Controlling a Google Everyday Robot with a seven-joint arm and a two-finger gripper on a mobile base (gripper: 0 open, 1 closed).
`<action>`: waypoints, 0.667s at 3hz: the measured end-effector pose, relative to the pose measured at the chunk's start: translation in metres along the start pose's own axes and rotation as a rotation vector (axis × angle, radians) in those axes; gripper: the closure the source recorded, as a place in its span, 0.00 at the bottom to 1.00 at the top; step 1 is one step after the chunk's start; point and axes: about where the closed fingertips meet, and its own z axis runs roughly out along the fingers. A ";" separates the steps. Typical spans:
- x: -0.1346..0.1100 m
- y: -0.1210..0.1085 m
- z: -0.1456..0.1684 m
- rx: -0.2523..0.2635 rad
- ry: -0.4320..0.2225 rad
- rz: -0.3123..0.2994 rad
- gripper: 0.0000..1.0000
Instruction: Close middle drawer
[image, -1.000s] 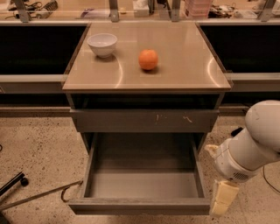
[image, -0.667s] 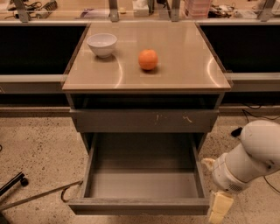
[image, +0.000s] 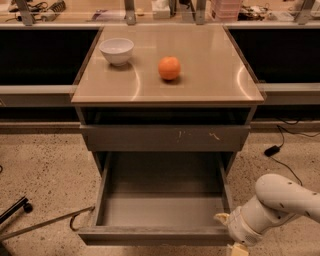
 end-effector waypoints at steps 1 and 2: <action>0.000 0.000 0.000 0.000 0.000 0.000 0.00; 0.013 0.004 0.022 -0.028 -0.014 0.017 0.00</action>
Offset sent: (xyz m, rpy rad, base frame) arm -0.0246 -0.0004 -0.0531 0.0386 0.0675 -0.0177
